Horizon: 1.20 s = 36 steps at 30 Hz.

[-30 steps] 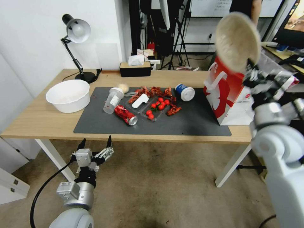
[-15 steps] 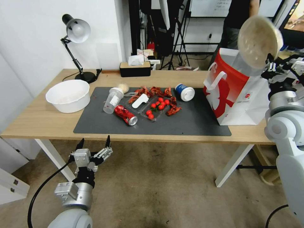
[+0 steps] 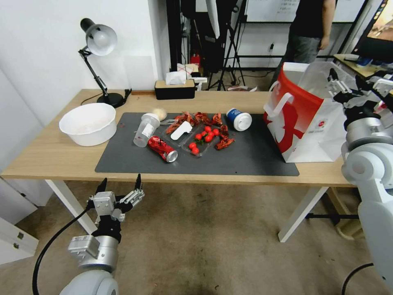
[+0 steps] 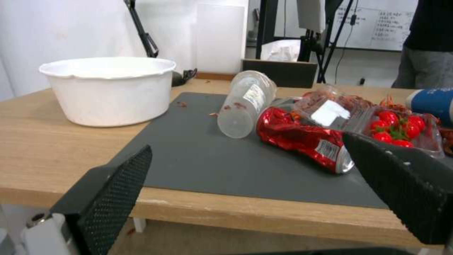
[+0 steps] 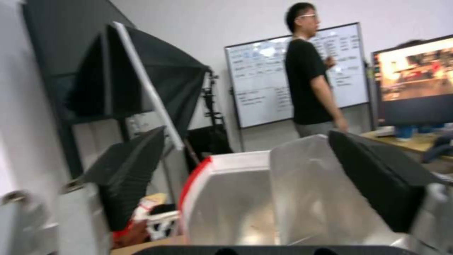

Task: Pick up the trash from the table and place it into the takeout bag.

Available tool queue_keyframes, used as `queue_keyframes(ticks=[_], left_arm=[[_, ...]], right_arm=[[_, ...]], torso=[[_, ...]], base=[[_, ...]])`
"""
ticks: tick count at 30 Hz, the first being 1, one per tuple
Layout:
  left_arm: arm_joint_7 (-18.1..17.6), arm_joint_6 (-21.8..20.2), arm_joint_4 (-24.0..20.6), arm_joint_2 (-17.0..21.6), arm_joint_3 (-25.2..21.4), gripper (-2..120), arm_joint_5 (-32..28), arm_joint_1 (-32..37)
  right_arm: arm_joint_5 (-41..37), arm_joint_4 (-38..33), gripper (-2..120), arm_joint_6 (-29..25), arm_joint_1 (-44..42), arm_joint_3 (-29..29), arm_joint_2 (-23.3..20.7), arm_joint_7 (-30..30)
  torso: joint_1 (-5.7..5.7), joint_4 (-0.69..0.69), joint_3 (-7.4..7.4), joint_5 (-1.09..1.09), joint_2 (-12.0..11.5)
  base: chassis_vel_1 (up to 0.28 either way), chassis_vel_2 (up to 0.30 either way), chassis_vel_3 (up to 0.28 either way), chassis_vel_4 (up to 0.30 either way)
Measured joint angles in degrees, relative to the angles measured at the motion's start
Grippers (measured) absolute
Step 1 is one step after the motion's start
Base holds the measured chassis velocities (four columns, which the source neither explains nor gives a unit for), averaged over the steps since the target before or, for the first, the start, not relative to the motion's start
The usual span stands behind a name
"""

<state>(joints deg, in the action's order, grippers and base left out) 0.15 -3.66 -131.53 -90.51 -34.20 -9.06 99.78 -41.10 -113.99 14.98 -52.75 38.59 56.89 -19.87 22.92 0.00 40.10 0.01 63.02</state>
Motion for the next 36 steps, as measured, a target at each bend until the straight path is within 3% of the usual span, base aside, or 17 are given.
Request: queue_keyframes(ticks=[4,11,15,17,21,23,30,36], left_arm=[[0.0,0.0,-0.1,0.0,0.0,100,-0.1,0.0],[-0.1,0.0,-0.2,0.0,0.0,100,-0.2,-0.1],[0.1,0.0,-0.5,0.1,-0.3,100,-0.5,0.2],[0.4,0.3,-0.5,0.1,-0.3,100,-0.7,0.6],[0.7,0.7,-0.2,0.2,-0.3,100,-0.9,0.7],[0.9,0.9,0.3,0.4,-0.4,100,-1.1,0.6],[2.3,1.6,1.5,1.1,-0.6,100,-2.0,0.3],[3.7,2.1,2.6,1.5,-0.9,100,-1.8,0.0]], right_arm=[[-2.8,-2.4,99,-0.1,-0.5,-0.1,-0.1,0.7],[-6.6,-11.4,100,0.3,-8.2,-0.3,0.6,3.1],[-4.1,-17.3,100,0.1,-17.3,-1.1,4.7,4.6],[1.7,-19.0,100,-2.0,-24.0,-1.7,7.1,7.2],[8.3,-18.5,100,-6.5,-30.9,-2.1,9.2,10.7],[13.2,-16.6,100,-12.6,-35.8,-2.9,10.9,13.4],[20.3,-10.9,100,-22.2,-42.7,-4.8,14.5,15.8],[23.0,-8.2,100,-24.9,-44.8,-6.0,16.5,16.0]], torso=[[0.00,0.00,0.00,-0.01,0.0],[0.00,0.00,0.00,-0.01,0.0],[-0.02,-0.02,-0.01,-0.01,0.0],[-0.01,0.00,0.00,-0.02,0.0],[-0.02,0.00,-0.01,-0.02,0.0],[-0.02,-0.01,-0.01,-0.01,0.0],[-0.02,0.00,-0.01,-0.01,0.0],[-0.02,0.00,0.00,-0.01,0.0]], base=[[0.000,0.000,0.000,0.000],[0.000,0.000,0.000,0.000],[0.000,0.000,0.000,0.000],[0.000,0.000,0.000,0.000],[0.000,0.000,0.000,0.000],[0.000,0.000,0.000,0.000],[0.000,0.000,0.000,0.000],[0.000,0.000,0.000,0.000]])
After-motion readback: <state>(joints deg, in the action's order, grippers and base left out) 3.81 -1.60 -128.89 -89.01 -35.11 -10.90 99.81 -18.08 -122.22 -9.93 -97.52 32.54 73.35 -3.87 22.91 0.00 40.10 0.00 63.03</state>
